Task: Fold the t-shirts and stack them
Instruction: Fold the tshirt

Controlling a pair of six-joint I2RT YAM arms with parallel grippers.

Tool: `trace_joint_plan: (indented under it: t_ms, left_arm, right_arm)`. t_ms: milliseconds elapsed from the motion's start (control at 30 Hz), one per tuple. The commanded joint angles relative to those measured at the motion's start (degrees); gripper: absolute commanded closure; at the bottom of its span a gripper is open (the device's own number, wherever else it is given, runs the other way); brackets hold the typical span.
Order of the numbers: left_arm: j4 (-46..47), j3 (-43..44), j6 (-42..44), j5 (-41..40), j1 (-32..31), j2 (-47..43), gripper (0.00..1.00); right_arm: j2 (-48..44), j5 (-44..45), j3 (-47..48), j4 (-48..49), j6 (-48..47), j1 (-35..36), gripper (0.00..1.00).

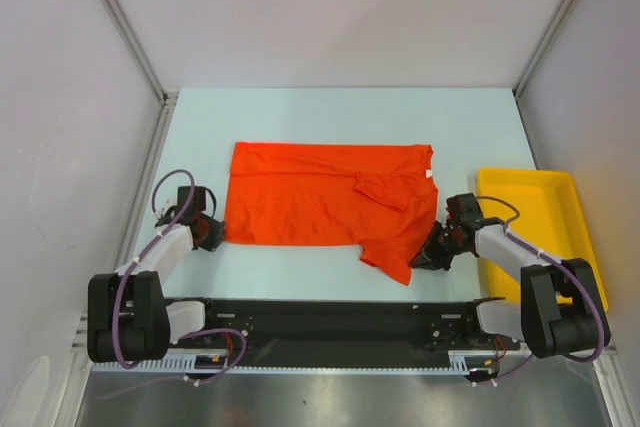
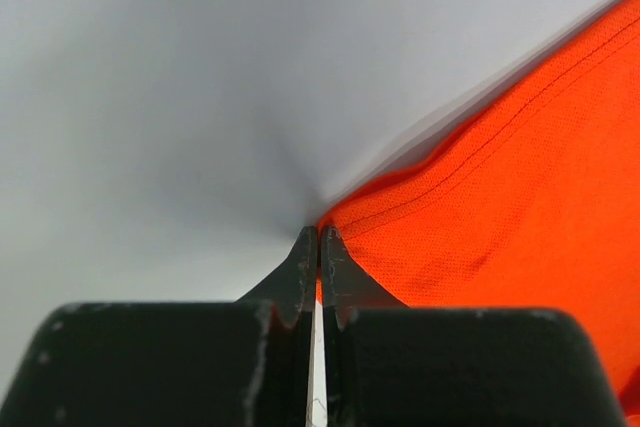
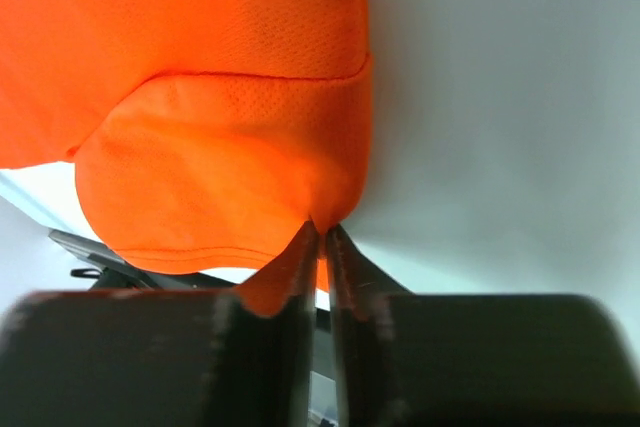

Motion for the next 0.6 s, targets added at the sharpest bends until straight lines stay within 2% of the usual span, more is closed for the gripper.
trace_joint_plan:
  t_ms: [0, 67, 267, 367, 567]
  left_arm:
    - [-2.6, 0.0, 2.3, -2.8, 0.5, -0.5, 1.0]
    - [-3.1, 0.3, 2.7, -3.2, 0.4, -0.8, 1.0]
    - [-7.0, 2.1, 4.5, -4.8, 0.5, -3.5, 1.0]
    - [-9.3, 3.4, 6.2, -6.1, 0.4, -4.8, 1.0]
    - [-10.8, 6.0, 8.6, -7.4, 0.5, -4.2, 1.0]
  right_arm:
    - [-0.8, 3.7, -2.1, -0.4, -0.8, 0.3, 0.92]
    - [-1.8, 3.9, -2.0, -1.4, -1.0, -0.1, 1.0]
    - [-7.3, 2.2, 1.5, -7.3, -2.8, -1.8, 1.0]
    - [-8.1, 4.7, 6.8, -12.3, -5.3, -3.0, 1.0]
    - [-4.1, 5.9, 15.9, -14.8, -9.5, -4.5, 1.0]
